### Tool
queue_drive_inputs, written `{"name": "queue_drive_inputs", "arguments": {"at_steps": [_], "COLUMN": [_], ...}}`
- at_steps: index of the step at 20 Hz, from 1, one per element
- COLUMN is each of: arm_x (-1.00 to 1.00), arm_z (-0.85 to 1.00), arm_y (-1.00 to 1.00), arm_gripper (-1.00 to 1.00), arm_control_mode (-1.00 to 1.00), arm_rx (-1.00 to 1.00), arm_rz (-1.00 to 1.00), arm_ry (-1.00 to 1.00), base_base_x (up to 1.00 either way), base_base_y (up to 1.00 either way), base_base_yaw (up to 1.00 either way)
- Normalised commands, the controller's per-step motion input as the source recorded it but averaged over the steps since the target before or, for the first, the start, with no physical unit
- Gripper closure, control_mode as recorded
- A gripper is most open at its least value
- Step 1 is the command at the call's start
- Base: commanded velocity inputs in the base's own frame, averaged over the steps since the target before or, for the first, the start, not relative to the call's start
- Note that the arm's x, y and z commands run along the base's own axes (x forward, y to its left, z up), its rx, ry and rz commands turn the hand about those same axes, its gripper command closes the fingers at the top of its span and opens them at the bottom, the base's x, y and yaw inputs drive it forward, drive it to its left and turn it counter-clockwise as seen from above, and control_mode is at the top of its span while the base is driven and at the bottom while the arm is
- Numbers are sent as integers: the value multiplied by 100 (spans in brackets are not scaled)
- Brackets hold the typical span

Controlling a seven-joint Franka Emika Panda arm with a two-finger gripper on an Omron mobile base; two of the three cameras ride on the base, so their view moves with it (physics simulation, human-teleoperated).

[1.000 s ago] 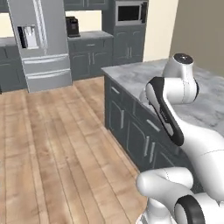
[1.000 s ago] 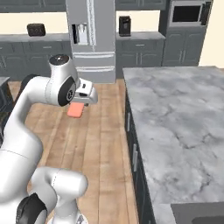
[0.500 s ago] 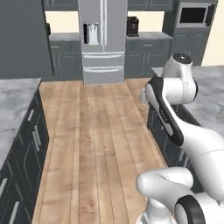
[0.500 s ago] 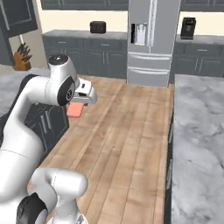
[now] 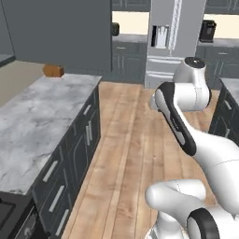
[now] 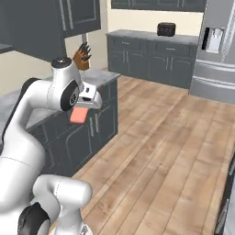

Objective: Pick up the sponge and bar soap from the sink, and place them back in the cabinet, and close the cabinet door.

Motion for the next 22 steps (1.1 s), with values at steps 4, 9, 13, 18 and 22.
{"name": "queue_drive_inputs", "arguments": {"at_steps": [4,9,13,18,22], "arm_x": [0,0,0,0,0], "arm_z": [0,0,0,0,0], "arm_y": [0,0,0,0,0], "arm_gripper": [100,100,100,100,100], "arm_control_mode": [100,100,100,100,100], "arm_rx": [0,0,0,0,0], "arm_rz": [0,0,0,0,0], "arm_ry": [0,0,0,0,0], "base_base_x": [0,0,3,17,37], "base_base_y": [54,50,33,9,0], "base_base_yaw": [48,51,52,53,52]}}
